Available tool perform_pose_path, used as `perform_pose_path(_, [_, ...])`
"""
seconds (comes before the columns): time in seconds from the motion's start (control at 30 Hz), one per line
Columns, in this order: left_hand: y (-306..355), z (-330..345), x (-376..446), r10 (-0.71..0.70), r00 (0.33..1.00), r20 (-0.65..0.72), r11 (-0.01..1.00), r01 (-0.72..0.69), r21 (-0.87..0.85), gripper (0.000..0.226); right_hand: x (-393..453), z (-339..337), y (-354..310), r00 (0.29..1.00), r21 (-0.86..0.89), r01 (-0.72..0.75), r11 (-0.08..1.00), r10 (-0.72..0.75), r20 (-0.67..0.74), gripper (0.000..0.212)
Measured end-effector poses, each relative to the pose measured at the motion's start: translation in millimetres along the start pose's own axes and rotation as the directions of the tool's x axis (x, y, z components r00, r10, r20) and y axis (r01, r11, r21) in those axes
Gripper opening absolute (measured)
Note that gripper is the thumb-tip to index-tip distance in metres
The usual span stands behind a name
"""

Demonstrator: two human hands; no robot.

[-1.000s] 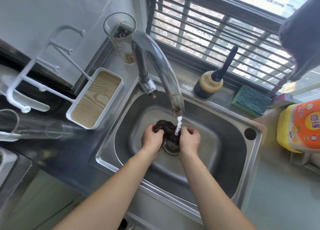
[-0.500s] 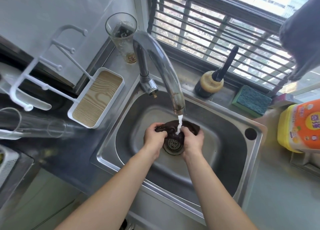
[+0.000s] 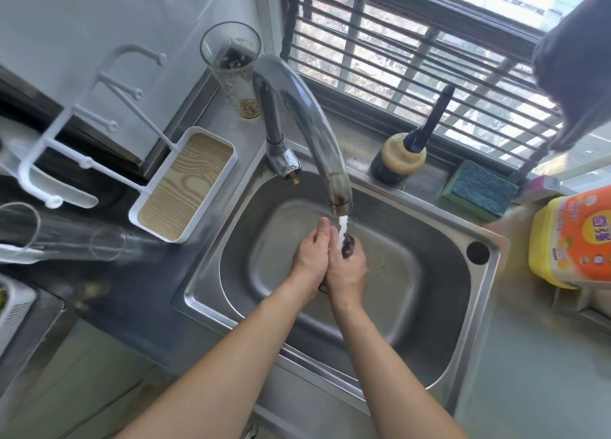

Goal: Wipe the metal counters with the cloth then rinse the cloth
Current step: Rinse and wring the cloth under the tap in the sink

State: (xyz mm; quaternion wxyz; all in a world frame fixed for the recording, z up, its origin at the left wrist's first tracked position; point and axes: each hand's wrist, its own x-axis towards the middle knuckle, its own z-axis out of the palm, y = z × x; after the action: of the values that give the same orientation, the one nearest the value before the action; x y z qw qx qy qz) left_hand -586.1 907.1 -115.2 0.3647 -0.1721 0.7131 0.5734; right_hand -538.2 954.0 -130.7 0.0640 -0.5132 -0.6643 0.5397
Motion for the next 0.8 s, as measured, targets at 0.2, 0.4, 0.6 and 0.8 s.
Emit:
perform_pose_path(0.2, [-10,-1,3,0.051,0.999,0.003,0.991,-0.051,0.126,0.051,9,-6,1,0.995,-0.089,-0.082,0.993,0.086,0.041,0.048])
perform_pose_path(0.4, [-23,-14,3,0.12,0.992,-0.029,0.96,-0.108,0.257,0.027,25,-13,5,0.937,0.097,-0.344,0.934,0.348,-0.031,0.058])
perform_pose_path(0.6, [-13,-20,14,-0.28,0.953,-0.111,0.907,0.225,-0.356,0.038,6,-14,9,0.999,0.152,-0.025,0.988,0.019,0.043,0.019])
perform_pose_path(0.8, [-10,-7,5,-0.138,0.99,-0.036,0.976,0.13,-0.177,0.048,-23,4,-3,0.983,-0.085,0.175,0.981,-0.178,-0.034,0.043])
